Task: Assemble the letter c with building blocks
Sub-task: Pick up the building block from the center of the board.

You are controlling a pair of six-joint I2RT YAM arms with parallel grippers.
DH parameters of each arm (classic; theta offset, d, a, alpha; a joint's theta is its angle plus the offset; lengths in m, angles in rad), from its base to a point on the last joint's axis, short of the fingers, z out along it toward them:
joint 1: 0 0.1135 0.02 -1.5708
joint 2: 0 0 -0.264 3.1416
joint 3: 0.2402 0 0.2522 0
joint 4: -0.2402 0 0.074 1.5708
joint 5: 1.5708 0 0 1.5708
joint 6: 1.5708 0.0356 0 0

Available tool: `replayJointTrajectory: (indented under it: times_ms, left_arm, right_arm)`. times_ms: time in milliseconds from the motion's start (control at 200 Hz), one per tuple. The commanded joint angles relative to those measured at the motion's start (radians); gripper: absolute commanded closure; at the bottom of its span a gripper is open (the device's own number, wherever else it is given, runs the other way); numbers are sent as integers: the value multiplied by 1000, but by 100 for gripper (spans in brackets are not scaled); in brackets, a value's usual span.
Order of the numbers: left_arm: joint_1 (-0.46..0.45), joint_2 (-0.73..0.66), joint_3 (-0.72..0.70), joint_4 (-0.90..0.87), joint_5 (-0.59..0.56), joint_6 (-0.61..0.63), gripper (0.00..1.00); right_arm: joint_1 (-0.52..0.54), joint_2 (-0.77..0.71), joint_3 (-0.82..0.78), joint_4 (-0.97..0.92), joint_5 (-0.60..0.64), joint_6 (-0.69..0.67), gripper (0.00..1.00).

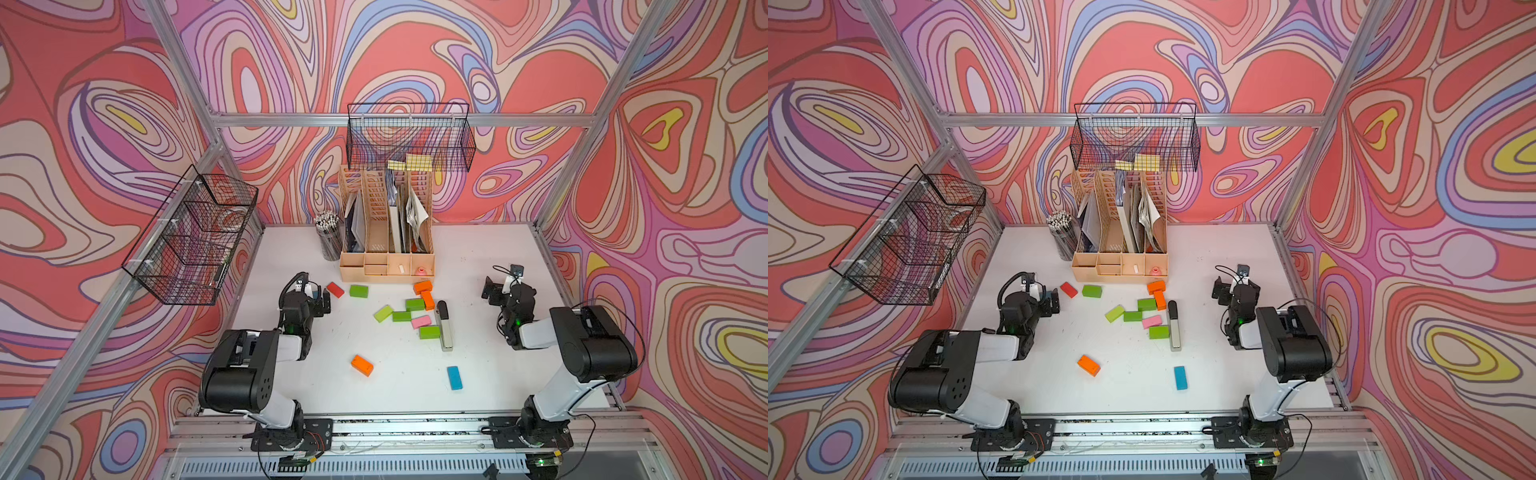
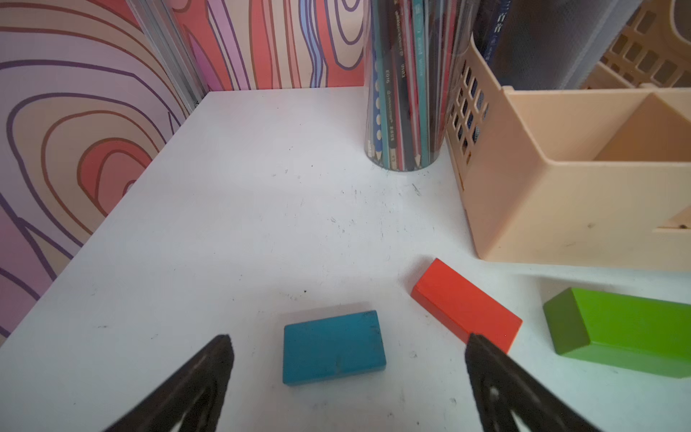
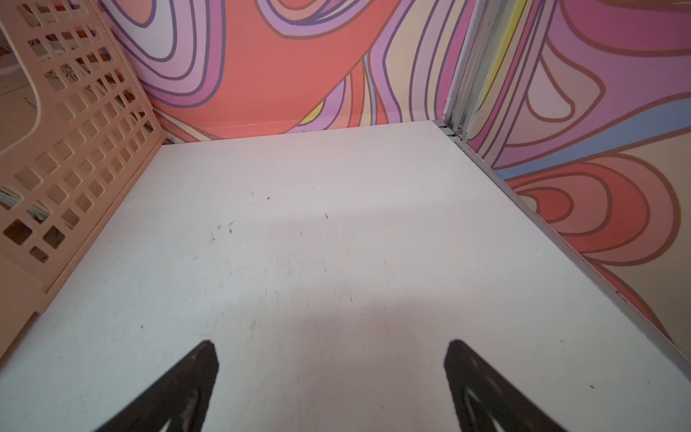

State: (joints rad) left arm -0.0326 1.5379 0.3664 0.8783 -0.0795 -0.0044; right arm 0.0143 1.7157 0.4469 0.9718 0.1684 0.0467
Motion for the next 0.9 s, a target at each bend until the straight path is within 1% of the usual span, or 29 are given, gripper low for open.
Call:
replayJointTrajectory:
  times_ms: [0,335,431,461,496,546,641,696,776,826,856,896]
  left_arm:
    - [5,1,12,5,-8,-6,1]
    - [5,2,14,2,-6,-5,0]
    - [5,1,12,4,-9,-6,1]
    - [4,0,10,8,-24,-7,1]
    - [0,-1,8,14,-74,-22,1]
    - [-5,-19,-1,25,-133,-38,1]
    - [-12,-88,8,-55,-141,-35,0]
    - [-38,-129,15,-95,-170,-13,1]
    - [-99,-189,37,-164,-239,39,1]
    - [-137,-225,70,-241,-275,51,1]
    - [-146,-250,98,-321,-277,18,2]
    - [-148,-282,136,-439,-247,-45,4]
  right_arm:
    - [-2,-16,10,2,12,9,2]
    - [-2,-15,10,2,7,10,1]
    - [-2,-16,6,6,3,12,3]
    - [-2,-19,4,14,4,12,5]
    - [-3,-41,1,6,1,9,6]
    - [-2,-96,9,-67,10,9,7]
    - [-1,-206,38,-201,1,3,11]
    - [-2,-274,61,-293,-24,18,15]
    - [-2,-367,138,-532,-68,86,20]
    - [-1,-401,195,-672,-105,130,20]
    - [-2,-413,229,-752,-128,155,20]
    - [-1,-425,269,-844,-168,180,20]
